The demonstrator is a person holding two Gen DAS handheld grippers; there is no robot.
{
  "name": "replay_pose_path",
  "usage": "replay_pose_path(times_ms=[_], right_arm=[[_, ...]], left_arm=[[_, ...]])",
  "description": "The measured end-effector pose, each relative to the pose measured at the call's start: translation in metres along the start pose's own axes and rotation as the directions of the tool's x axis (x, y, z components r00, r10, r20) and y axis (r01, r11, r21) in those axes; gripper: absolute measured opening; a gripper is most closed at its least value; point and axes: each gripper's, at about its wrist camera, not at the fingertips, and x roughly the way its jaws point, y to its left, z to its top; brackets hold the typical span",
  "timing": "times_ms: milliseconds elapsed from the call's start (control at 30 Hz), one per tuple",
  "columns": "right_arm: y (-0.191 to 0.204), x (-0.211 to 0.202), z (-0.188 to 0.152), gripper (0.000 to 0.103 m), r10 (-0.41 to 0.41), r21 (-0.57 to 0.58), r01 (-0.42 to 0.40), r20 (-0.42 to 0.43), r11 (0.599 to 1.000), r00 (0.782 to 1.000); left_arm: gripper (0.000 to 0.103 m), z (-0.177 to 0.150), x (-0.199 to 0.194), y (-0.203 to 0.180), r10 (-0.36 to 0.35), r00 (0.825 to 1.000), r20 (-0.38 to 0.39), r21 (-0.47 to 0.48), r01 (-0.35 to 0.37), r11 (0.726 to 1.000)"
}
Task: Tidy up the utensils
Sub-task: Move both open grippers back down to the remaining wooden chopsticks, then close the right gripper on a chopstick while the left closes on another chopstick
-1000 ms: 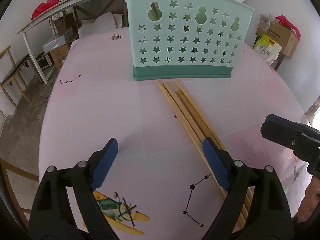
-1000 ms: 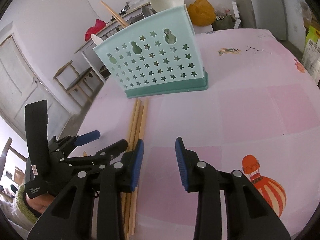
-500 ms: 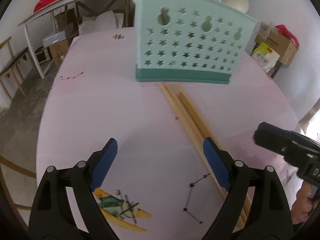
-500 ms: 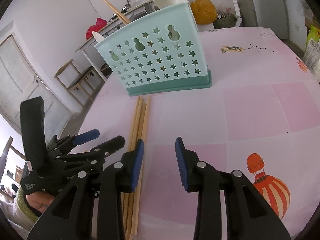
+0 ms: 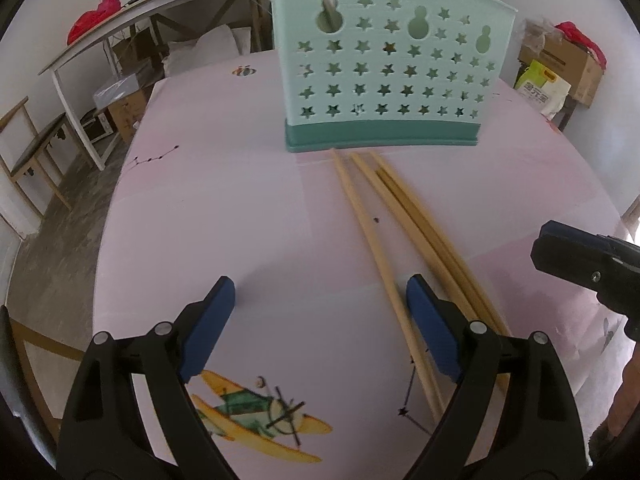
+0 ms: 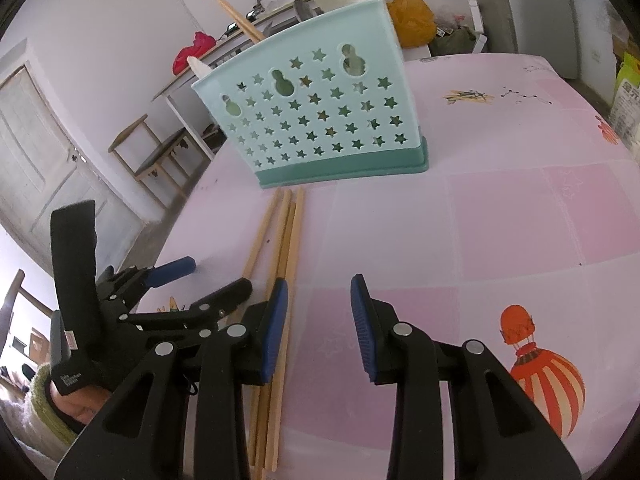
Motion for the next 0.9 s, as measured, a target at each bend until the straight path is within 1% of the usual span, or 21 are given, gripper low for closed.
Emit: replay_pose_path(times_ms=[200,367,500,633,767,800,833,900], right_arm=[[0.011,0.013,-0.002,0.022,-0.014,-0.049,0.012,-0.041,0.999,0.999],[0.021,0.025,-0.005,0.017,-0.019,-0.087,0.013,-0.073,0.996,0.997],[0.028,0.034,-0.006,0.014,-0.042,-0.122,0.031,-0.087,0.992,0.995],[0.033,0.038,-0.005,0.01,-0.073,-0.153,0.059,-0.086,0.986,0.994],[0.032,0.039,-0.003,0.007,-0.101,-0.158,0.088,-0.081,0.984,0.992],[0.031,0.038,-0.003,0.006,-0.11,-0.156,0.097,-0.078,0.983,0.991],[0.03,0.037,-0.003,0.006,-0.117,-0.154,0.104,-0.076,0.983,0.99],[0.026,0.034,-0.004,0.006,-0.135,-0.152,0.122,-0.073,0.981,0.988]], left_arm=[[0.083,-0.003,-0.001,0.008,0.007,1.0,-0.004,-0.009,-0.007,1.0],[0.083,-0.003,-0.001,0.01,0.013,1.0,-0.009,-0.012,-0.013,1.0],[0.083,-0.003,-0.002,0.011,0.015,1.0,-0.014,-0.019,-0.015,1.0],[0.083,-0.003,-0.006,0.015,0.003,1.0,-0.009,-0.041,-0.004,0.999],[0.083,-0.003,-0.014,0.019,-0.027,0.999,0.019,-0.05,0.028,0.998],[0.082,-0.002,-0.016,0.019,-0.037,0.999,0.024,-0.049,0.038,0.998],[0.076,-0.002,-0.019,0.018,-0.052,0.998,0.029,-0.047,0.053,0.998],[0.07,-0.003,-0.021,0.016,-0.075,0.997,0.027,-0.043,0.076,0.996]])
